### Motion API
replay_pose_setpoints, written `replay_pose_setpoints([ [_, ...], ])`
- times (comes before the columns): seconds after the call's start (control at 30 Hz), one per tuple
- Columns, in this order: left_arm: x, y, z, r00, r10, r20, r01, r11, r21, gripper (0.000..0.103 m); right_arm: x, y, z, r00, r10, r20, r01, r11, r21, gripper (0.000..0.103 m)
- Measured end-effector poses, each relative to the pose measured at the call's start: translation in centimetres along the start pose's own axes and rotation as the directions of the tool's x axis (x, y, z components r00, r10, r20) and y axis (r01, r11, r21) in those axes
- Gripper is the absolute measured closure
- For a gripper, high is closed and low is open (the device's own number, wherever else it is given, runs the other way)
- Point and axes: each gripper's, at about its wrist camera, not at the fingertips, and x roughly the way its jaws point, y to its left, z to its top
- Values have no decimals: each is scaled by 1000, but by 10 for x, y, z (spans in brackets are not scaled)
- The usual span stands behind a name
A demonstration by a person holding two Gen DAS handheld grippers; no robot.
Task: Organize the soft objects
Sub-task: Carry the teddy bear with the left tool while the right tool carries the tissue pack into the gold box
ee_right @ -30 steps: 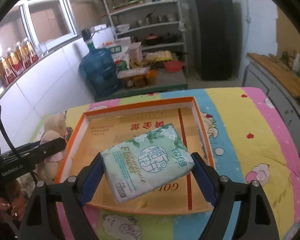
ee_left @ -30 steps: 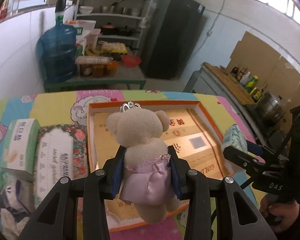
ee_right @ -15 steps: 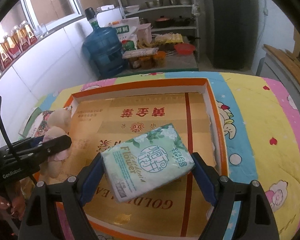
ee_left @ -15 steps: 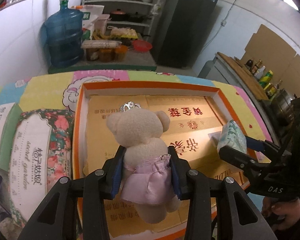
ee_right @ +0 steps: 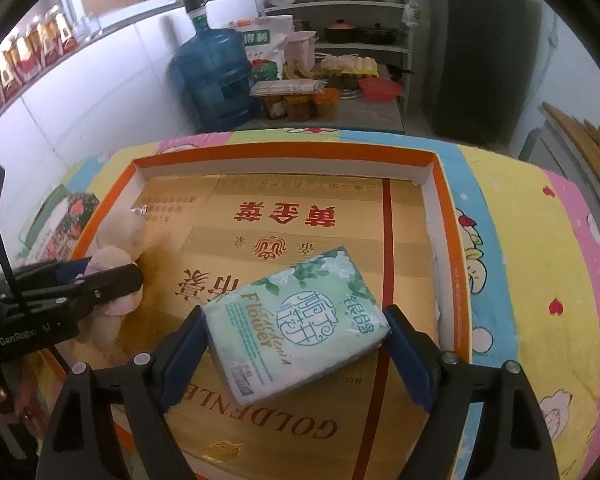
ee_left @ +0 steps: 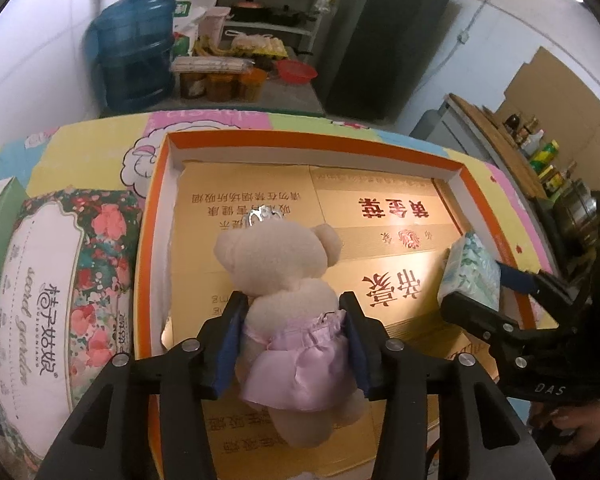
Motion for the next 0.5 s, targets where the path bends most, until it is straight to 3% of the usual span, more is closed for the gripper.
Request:
replay_pose_setpoints([
  [0.27, -3, -6, -2, 1000, -6, 10, 5, 999, 31, 40, -1, -3, 2, 1000, 26, -4, -26, 1000, 18, 17],
  [0.5, -26, -3, 3, 998, -8, 70, 6, 999, 36, 32, -16, -7, 1, 999, 42, 12, -42, 998, 44, 17],
])
